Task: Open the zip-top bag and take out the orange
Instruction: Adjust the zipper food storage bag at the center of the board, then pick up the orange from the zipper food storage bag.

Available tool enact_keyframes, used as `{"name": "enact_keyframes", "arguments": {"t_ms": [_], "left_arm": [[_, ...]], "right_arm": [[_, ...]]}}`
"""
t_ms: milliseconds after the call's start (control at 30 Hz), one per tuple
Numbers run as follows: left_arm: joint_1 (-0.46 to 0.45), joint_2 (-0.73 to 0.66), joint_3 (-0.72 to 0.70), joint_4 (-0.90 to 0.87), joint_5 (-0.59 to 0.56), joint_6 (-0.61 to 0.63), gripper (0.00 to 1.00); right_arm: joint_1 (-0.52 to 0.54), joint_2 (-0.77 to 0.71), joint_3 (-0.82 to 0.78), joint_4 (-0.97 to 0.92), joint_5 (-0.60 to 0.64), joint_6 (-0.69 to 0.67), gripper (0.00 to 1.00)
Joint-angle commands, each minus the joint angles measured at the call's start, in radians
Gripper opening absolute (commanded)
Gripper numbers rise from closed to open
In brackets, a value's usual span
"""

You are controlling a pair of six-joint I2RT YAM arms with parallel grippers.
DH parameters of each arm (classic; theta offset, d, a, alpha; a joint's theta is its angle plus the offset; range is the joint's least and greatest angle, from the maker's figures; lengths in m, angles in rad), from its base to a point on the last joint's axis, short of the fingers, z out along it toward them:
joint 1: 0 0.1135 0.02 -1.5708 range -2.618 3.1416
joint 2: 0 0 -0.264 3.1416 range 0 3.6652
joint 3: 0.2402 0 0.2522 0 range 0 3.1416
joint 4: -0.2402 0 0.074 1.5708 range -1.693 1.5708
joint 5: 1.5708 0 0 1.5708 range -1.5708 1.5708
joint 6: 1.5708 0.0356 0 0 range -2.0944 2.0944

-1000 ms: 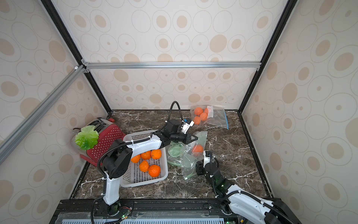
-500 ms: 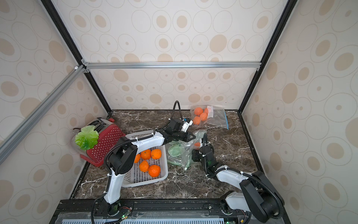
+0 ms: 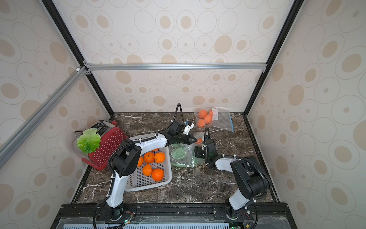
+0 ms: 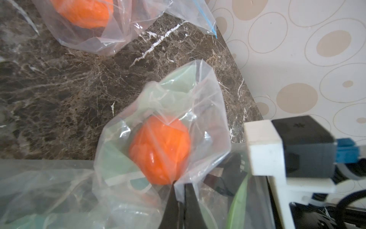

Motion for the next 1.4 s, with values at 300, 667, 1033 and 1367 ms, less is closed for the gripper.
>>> {"name": "enact_keyframes", "arguments": {"t_ms": [300,667,1033,1367], "left_arm": [[-0.004,-0.083,-0.036,0.091,0.104,0.062,0.0],[-0.057,-0.318,-0.246,0.41,0.069,0.149,0.0],[-0.056,-0.283,-0.253,0.447,0.082,0.109,0.0],[-0.056,-0.259,-0.274,0.479,0.066,0.094,0.0]], "right_arm": [[0.001,-0.243,-0.104,-0.021,-0.058,-0.087,0.74],[0.0,-0.536,-0.33,-0.133,-0.058,-0.177,0.74],[-0.001,-0.544,-0.369,-0.054,-0.055,-0.163,0.73],[0.001,-0.61,-0.428,0.051,-0.063,-0.121,0.87]]}}
